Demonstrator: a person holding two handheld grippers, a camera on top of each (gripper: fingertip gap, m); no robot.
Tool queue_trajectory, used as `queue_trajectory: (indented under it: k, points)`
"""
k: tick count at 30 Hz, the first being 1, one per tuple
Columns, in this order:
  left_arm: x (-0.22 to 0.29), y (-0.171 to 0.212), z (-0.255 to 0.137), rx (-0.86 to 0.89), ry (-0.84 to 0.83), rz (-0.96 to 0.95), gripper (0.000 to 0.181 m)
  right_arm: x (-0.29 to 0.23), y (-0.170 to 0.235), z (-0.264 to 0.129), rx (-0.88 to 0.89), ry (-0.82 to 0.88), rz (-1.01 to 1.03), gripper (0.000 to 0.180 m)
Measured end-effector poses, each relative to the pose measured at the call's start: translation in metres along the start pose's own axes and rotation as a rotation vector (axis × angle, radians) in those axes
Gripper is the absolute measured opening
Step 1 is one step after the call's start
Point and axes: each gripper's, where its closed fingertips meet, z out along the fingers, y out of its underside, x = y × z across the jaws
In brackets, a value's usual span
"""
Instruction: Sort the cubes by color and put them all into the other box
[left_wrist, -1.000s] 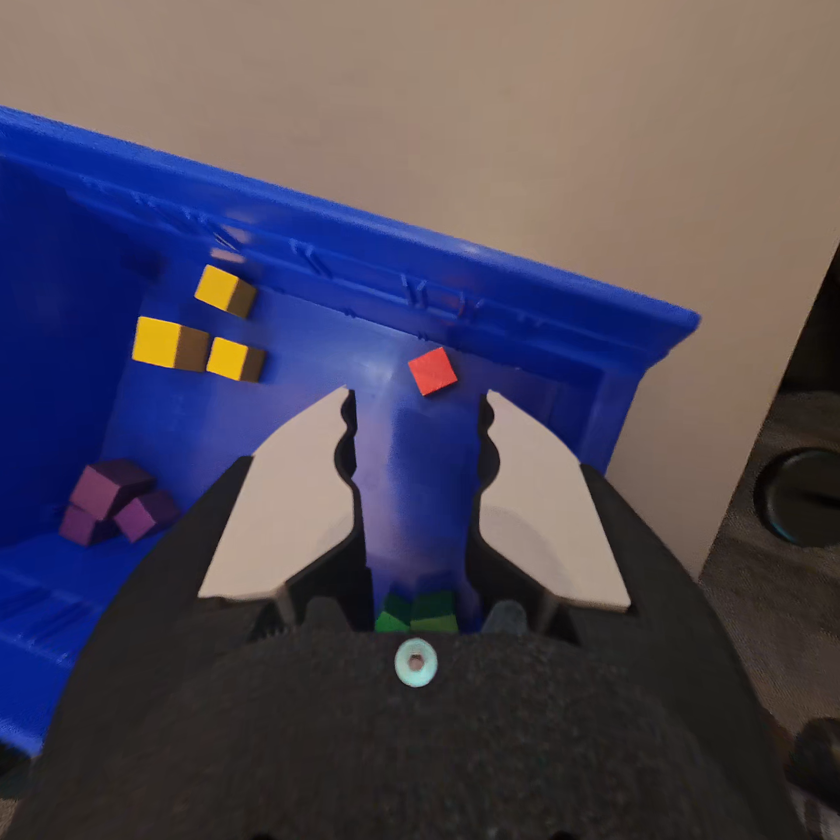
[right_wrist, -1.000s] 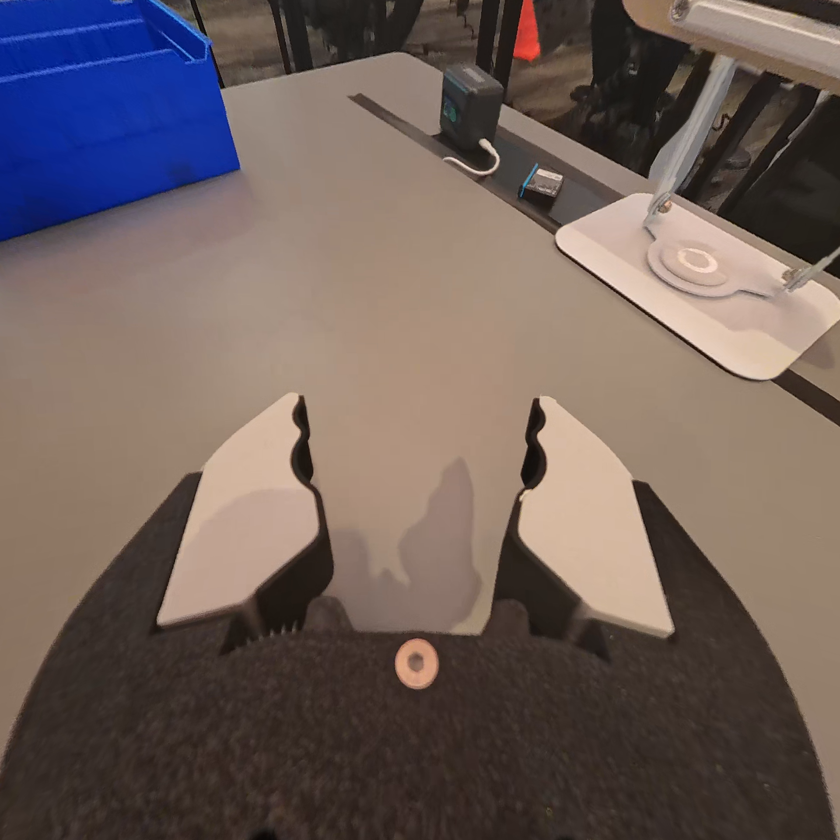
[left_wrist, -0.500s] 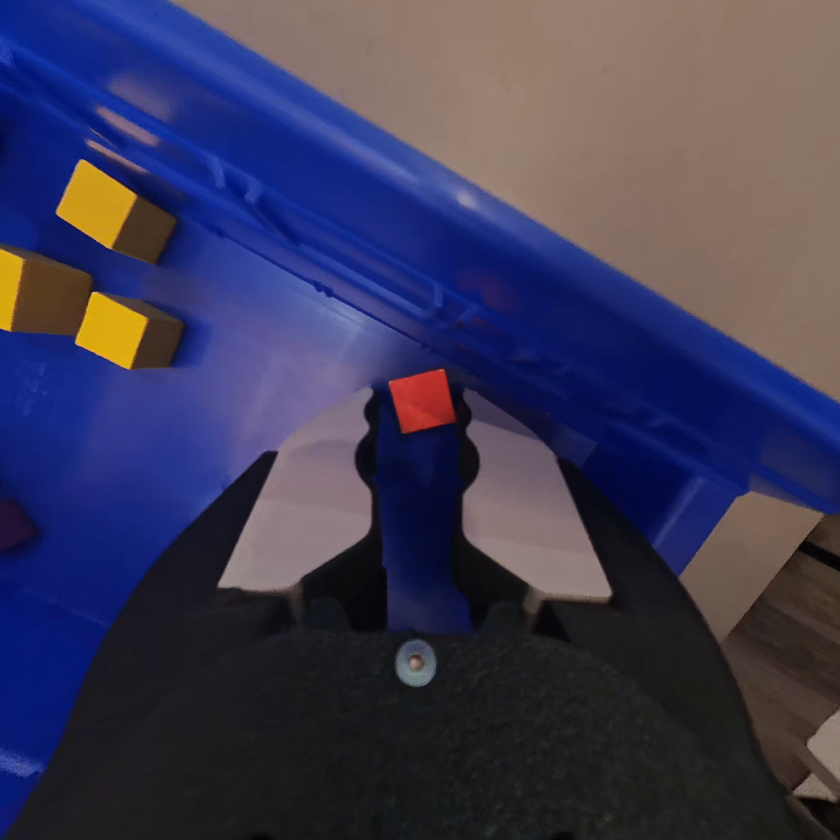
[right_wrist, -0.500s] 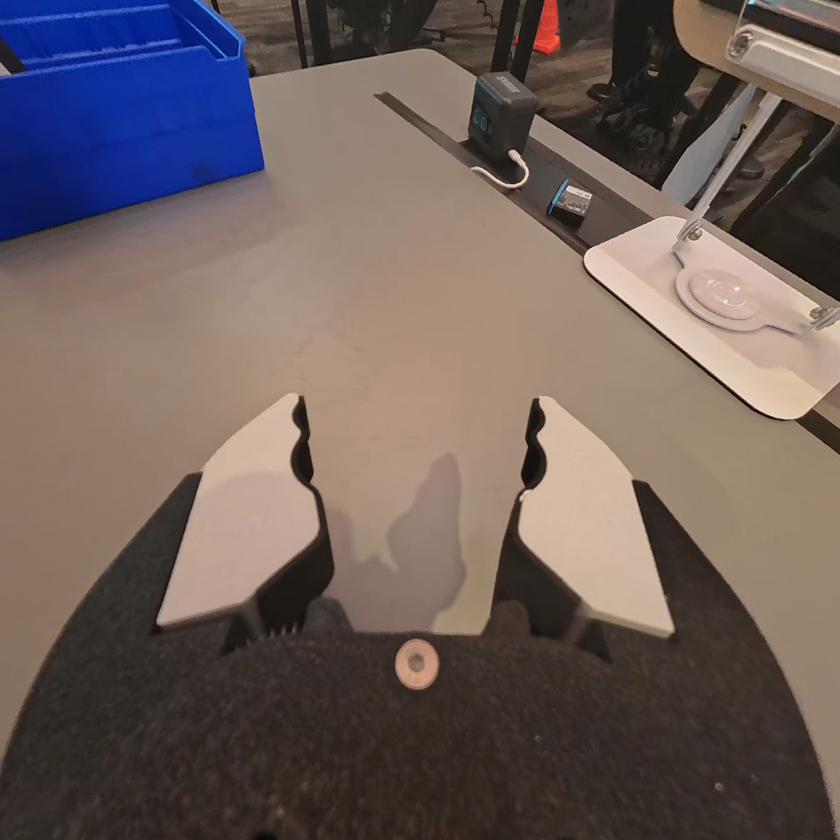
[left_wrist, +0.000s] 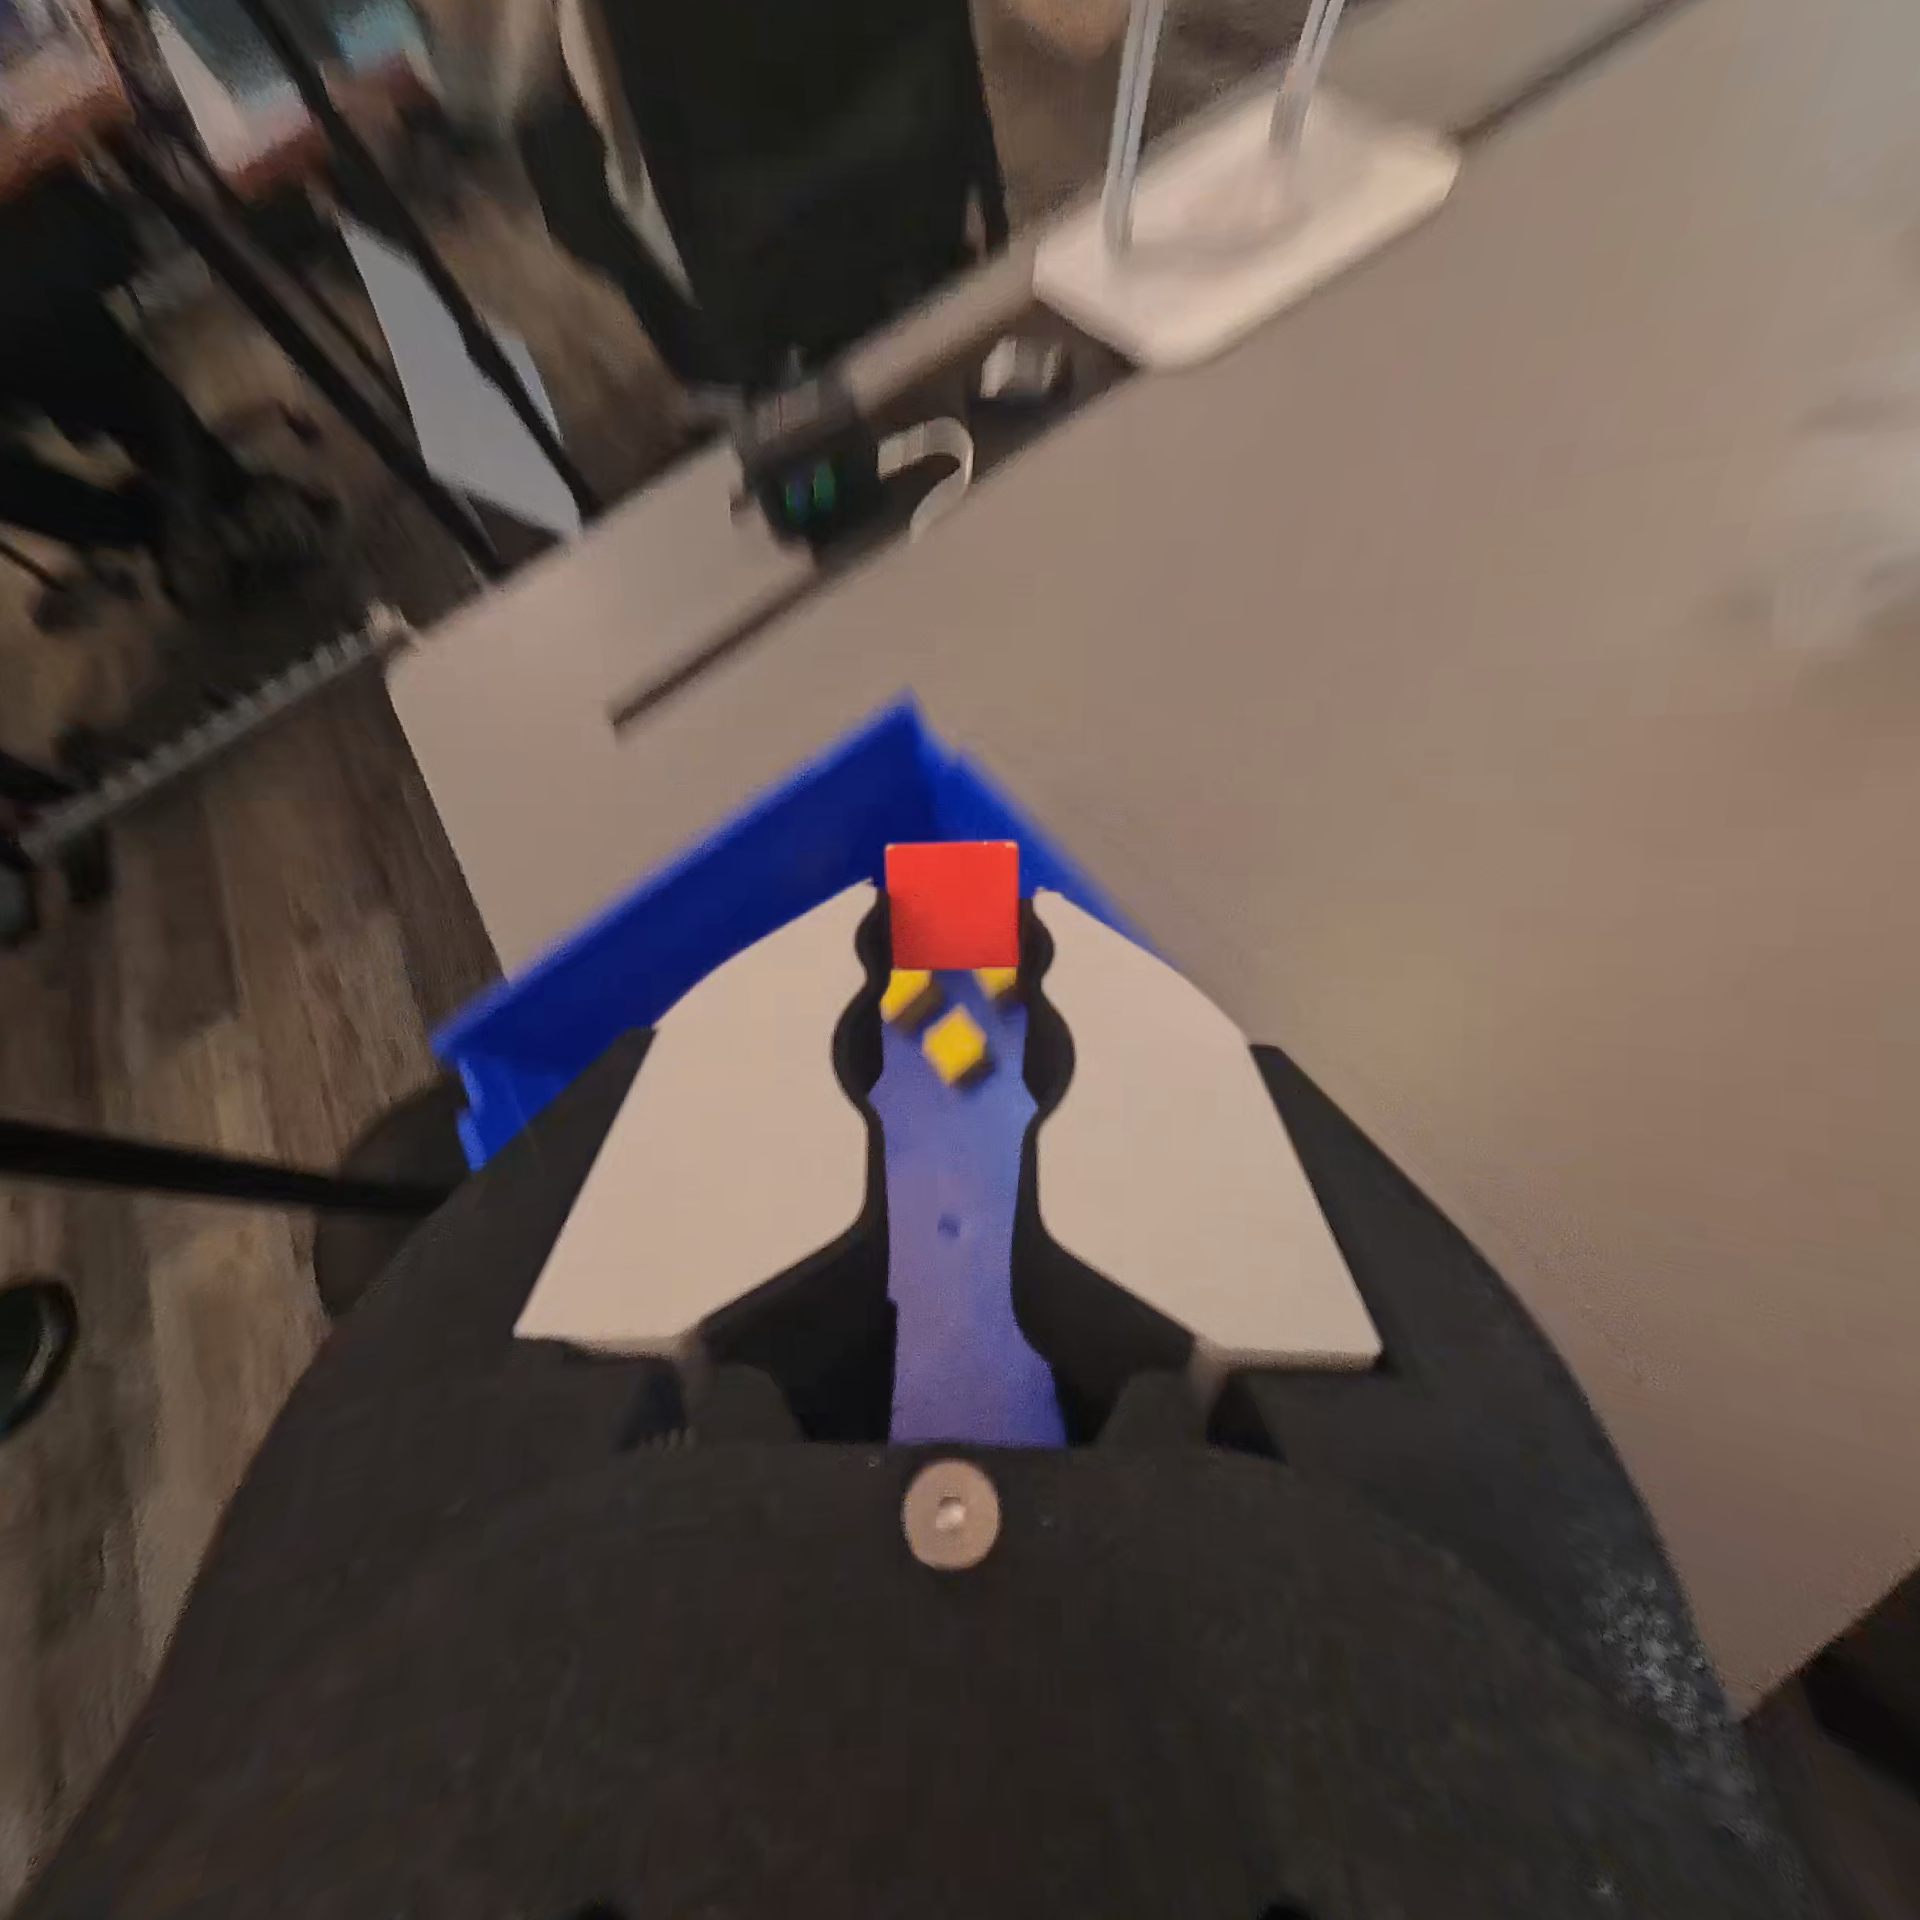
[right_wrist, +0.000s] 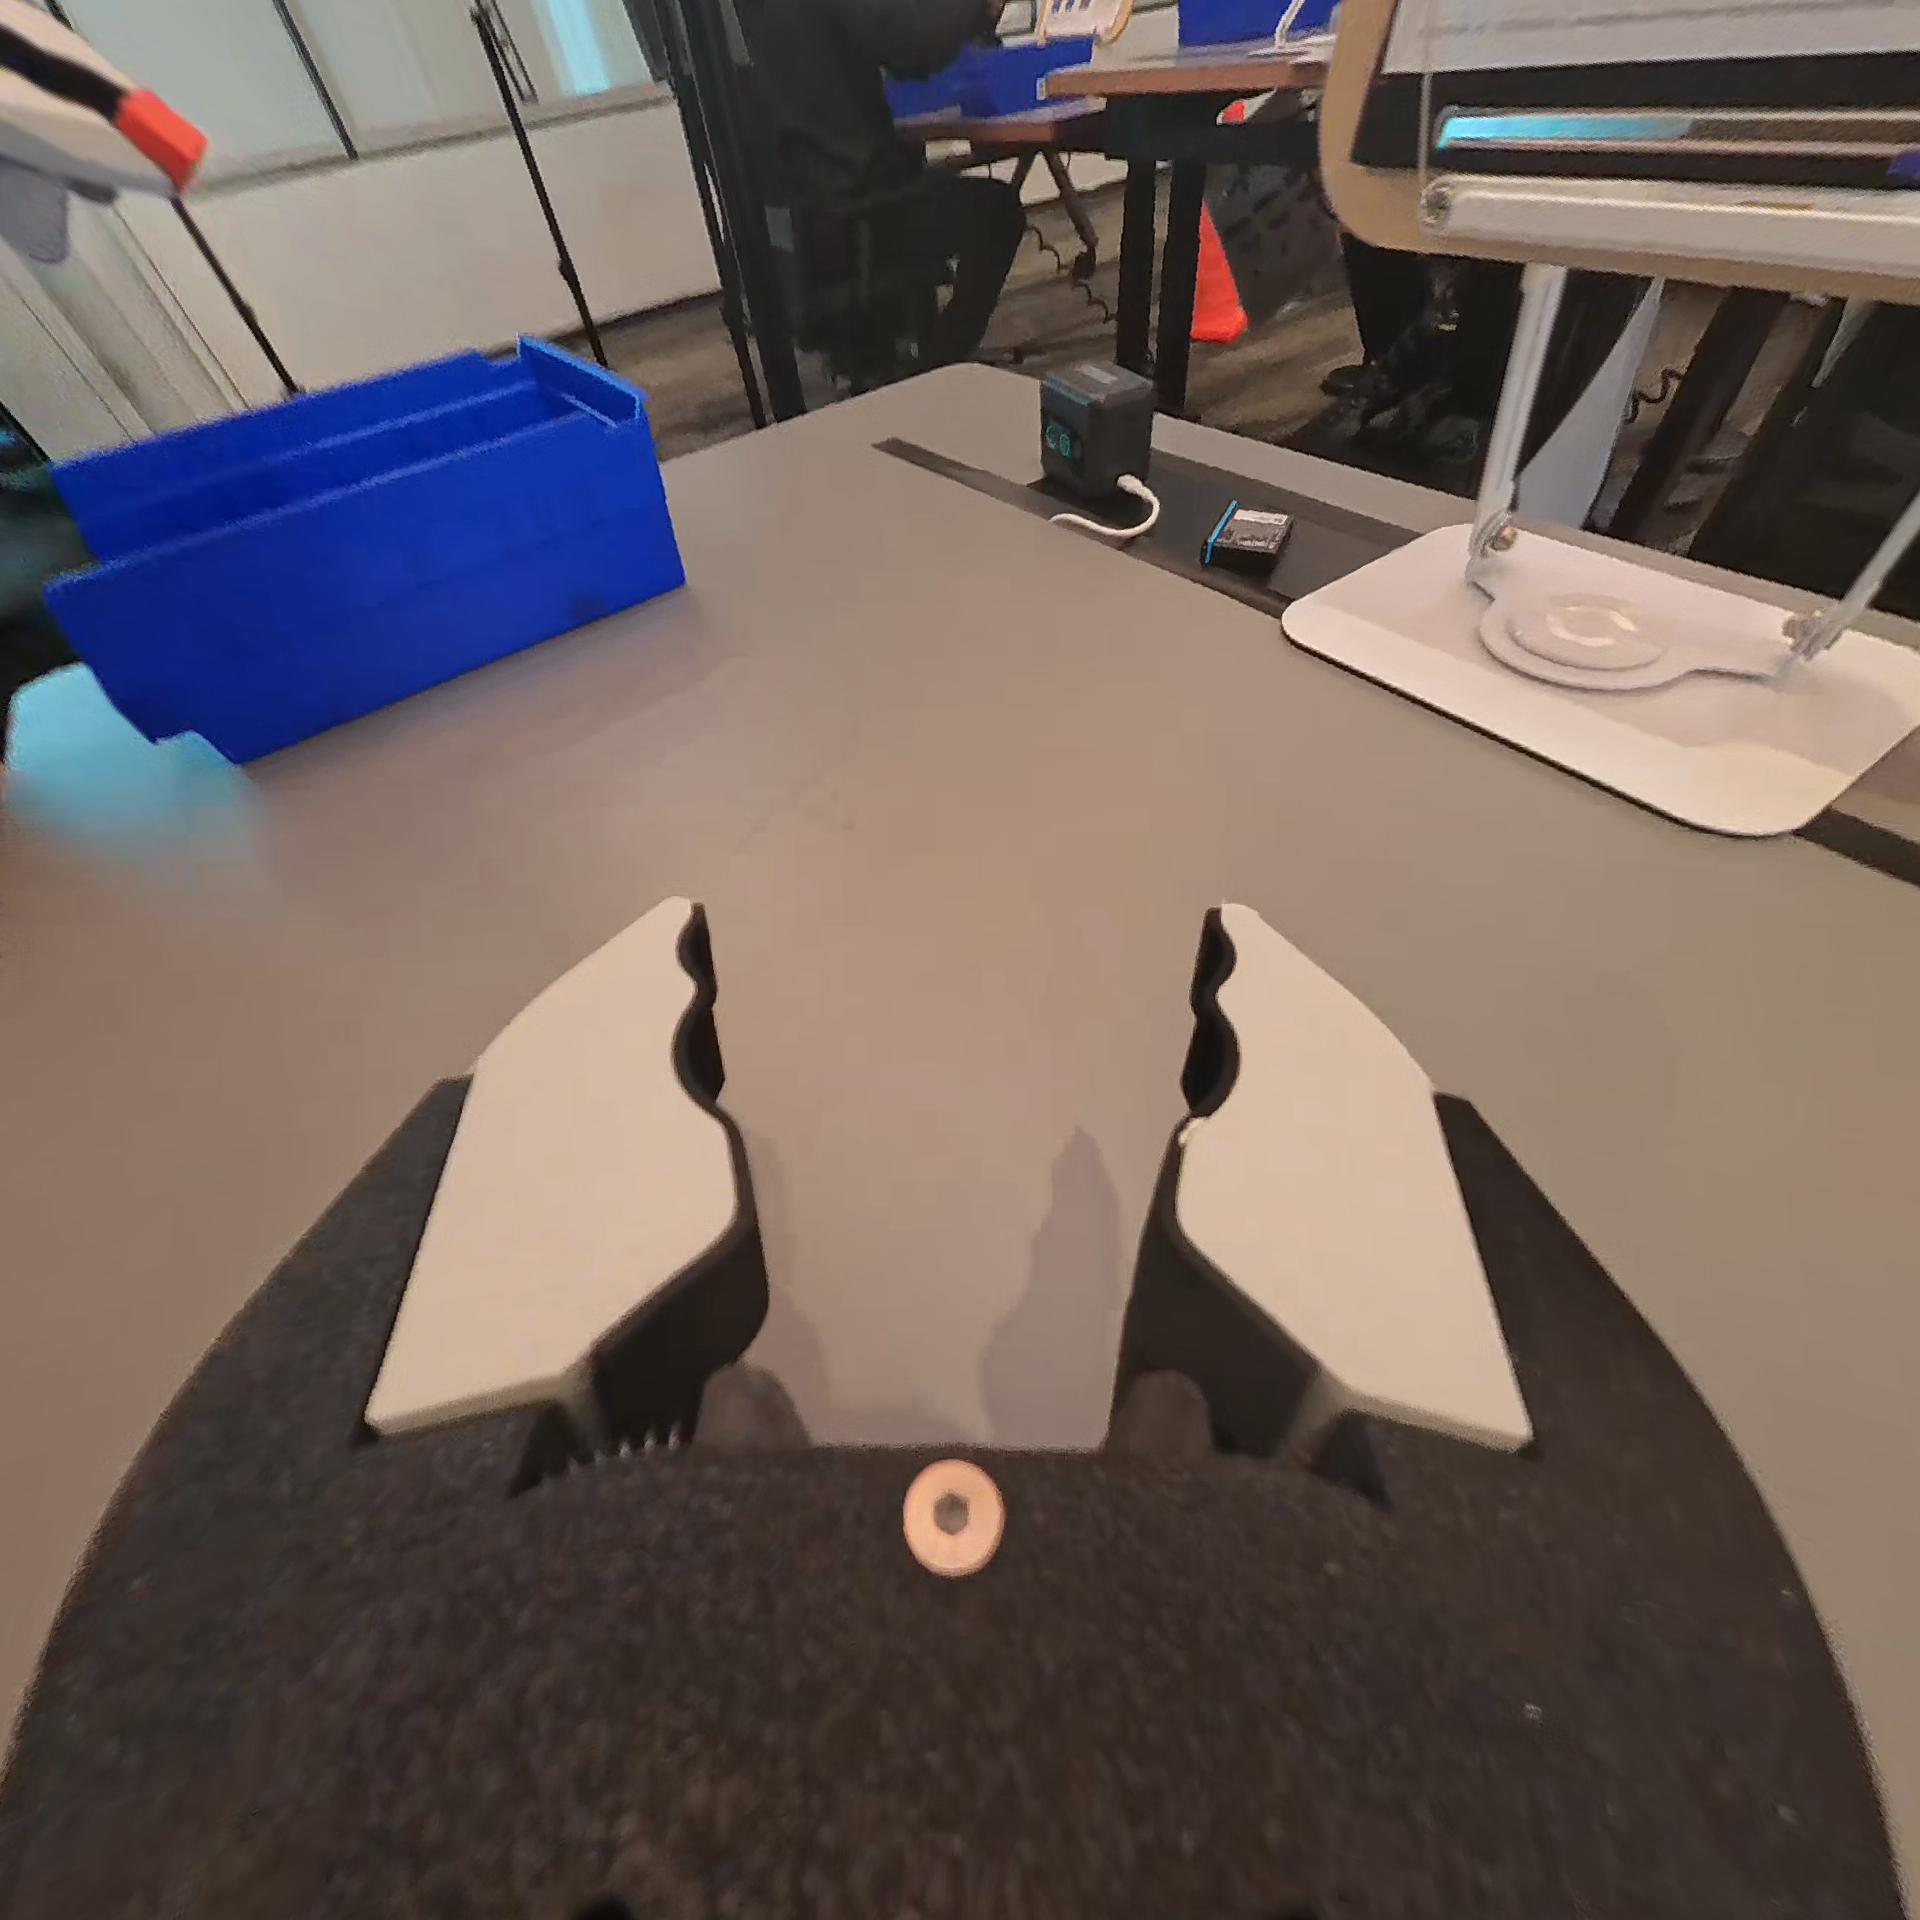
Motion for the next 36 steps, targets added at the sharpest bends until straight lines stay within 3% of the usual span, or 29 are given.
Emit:
queue_trajectory:
  k: [4, 8, 13, 17, 26, 36]
  points:
    - [0.073, -0.091, 0.017, 0.142, 0.085, 0.089, 0.022, 0.006, 0.001, -0.024, 0.056, -0.036, 0.121, 0.085]
    - [0.175, -0.141, 0.074, 0.222, 0.215, 0.243, 0.022, 0.007, 0.005, -0.045, 0.058, -0.072, 0.231, 0.084]
    - [0.308, -0.152, 0.158, 0.3, 0.409, 0.362, 0.022, -0.003, 0.018, -0.063, -0.02, -0.122, 0.364, 0.083]
    - [0.372, -0.136, 0.2, 0.336, 0.443, 0.448, 0.022, -0.022, 0.022, -0.065, -0.026, -0.226, 0.55, 0.079]
    - [0.411, -0.107, 0.209, 0.358, 0.495, 0.513, 0.022, -0.05, 0.033, -0.039, -0.124, -0.386, 0.724, 0.072]
    - [0.417, -0.096, 0.215, 0.286, 0.479, 0.559, 0.022, -0.051, 0.044, -0.019, -0.252, -0.298, 0.583, 0.05]
